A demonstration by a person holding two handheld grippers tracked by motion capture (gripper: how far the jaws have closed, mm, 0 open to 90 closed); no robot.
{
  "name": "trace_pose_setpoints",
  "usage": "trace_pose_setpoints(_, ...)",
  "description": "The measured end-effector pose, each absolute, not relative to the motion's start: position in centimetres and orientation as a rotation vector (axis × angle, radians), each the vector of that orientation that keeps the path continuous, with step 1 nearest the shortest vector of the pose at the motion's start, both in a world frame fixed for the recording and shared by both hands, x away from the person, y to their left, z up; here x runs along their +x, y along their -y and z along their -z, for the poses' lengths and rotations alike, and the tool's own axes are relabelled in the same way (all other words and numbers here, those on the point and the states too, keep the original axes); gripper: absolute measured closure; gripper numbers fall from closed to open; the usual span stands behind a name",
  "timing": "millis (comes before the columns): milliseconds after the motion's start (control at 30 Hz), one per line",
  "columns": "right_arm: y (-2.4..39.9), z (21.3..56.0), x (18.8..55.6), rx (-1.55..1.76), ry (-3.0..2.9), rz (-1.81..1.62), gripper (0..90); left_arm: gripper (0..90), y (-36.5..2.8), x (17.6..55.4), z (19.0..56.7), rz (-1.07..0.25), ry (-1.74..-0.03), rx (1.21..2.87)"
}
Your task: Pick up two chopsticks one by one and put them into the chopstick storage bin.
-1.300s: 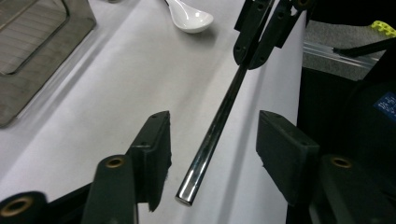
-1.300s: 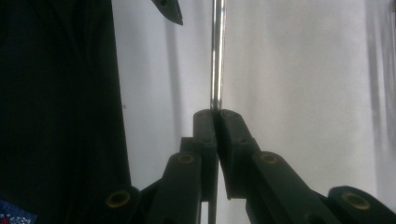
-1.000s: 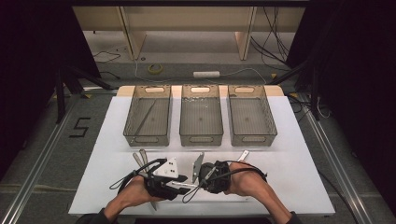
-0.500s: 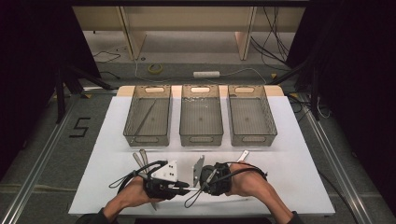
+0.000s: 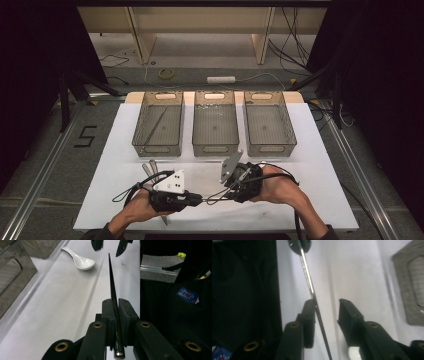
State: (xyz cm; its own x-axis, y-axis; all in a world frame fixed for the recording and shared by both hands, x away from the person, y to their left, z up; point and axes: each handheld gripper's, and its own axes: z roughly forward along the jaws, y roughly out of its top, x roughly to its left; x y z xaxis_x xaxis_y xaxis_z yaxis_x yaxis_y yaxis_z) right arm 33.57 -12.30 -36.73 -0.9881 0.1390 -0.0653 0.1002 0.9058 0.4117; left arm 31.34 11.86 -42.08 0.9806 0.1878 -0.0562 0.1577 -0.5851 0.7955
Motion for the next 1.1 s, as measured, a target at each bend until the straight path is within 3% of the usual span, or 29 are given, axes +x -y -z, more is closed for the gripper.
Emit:
trace_pose_setpoints(467,16.9,35.0,35.8,0.594,-2.729,-0.948,39.9,83.3,-14.2,32.3,40.8,-0.131,-0.389,2.067)
trace_pose_setpoints(800,19.4,34.6,36.1,0.776,-2.511,-1.128,35.8,83.3,-16.3,33.4,40.2,-0.309,-0.589,1.961)
trace_pose_setpoints(1100,20.7,37.0,36.0,0.876,-2.496,-1.124,33.9,83.2,-18.5,34.4,39.8,-0.462,-0.771,1.832)
